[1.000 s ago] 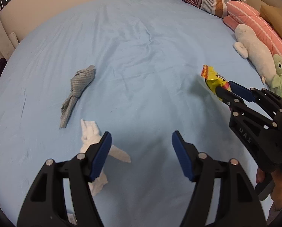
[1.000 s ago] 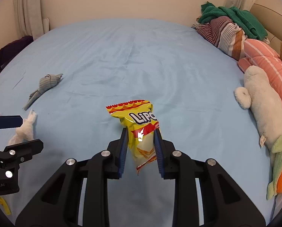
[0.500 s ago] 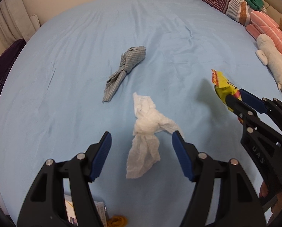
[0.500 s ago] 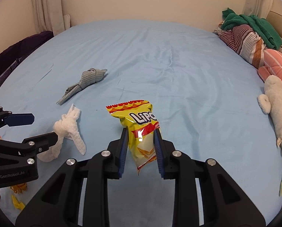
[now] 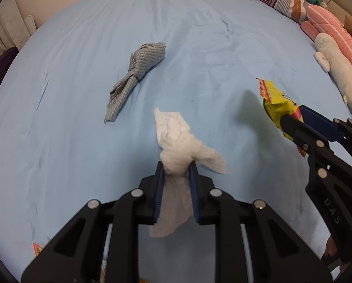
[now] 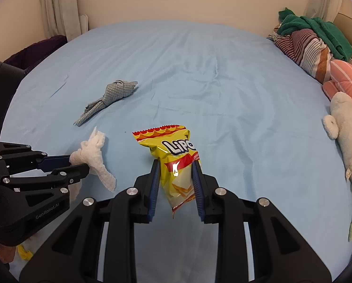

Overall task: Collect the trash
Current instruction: 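Carry the chips bag and white tissue over to the grey bin, then open the right tool over the bin while the left tool releases the tissue, then move both open tools back over the bed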

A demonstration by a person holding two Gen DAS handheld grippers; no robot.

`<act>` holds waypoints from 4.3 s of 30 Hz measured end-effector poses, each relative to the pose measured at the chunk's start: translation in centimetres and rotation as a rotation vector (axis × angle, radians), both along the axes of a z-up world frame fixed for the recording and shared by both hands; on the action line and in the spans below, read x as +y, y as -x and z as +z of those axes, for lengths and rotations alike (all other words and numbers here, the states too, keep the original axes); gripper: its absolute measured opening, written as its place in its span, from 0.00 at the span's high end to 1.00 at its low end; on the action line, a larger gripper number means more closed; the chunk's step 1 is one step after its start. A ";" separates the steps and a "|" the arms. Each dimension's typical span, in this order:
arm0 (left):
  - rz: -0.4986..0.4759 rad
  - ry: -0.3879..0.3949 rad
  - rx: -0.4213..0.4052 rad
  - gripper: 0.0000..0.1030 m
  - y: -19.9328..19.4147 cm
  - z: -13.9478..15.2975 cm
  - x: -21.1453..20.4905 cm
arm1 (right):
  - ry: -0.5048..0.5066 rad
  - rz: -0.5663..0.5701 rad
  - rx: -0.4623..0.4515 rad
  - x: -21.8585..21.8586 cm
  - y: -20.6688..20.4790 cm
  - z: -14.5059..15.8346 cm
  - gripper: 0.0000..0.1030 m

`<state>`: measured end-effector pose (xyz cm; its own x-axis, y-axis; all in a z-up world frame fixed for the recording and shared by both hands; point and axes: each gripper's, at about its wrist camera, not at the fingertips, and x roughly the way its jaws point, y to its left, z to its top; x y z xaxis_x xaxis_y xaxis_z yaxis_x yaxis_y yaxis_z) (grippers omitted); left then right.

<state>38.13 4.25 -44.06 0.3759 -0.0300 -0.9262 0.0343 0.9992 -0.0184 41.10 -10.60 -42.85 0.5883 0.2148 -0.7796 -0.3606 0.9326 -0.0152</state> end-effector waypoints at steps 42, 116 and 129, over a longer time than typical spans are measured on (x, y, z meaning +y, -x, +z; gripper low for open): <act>0.396 -0.012 -0.105 0.79 33.4 30.6 15.1 | -0.060 0.403 -0.052 10.7 29.2 30.6 0.75; 0.654 -0.038 -0.235 0.37 50.6 35.0 69.2 | -0.110 0.778 -0.065 73.6 44.2 37.4 0.58; 0.232 -0.003 -0.267 0.37 41.0 36.6 55.4 | -0.110 0.292 -0.110 54.1 40.6 38.1 0.58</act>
<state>-2.88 59.68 -7.46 0.6010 0.0874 -0.7945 -0.1904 0.9810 -0.0361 0.53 43.46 -4.75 0.5691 0.4660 -0.6775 -0.6145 0.7885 0.0262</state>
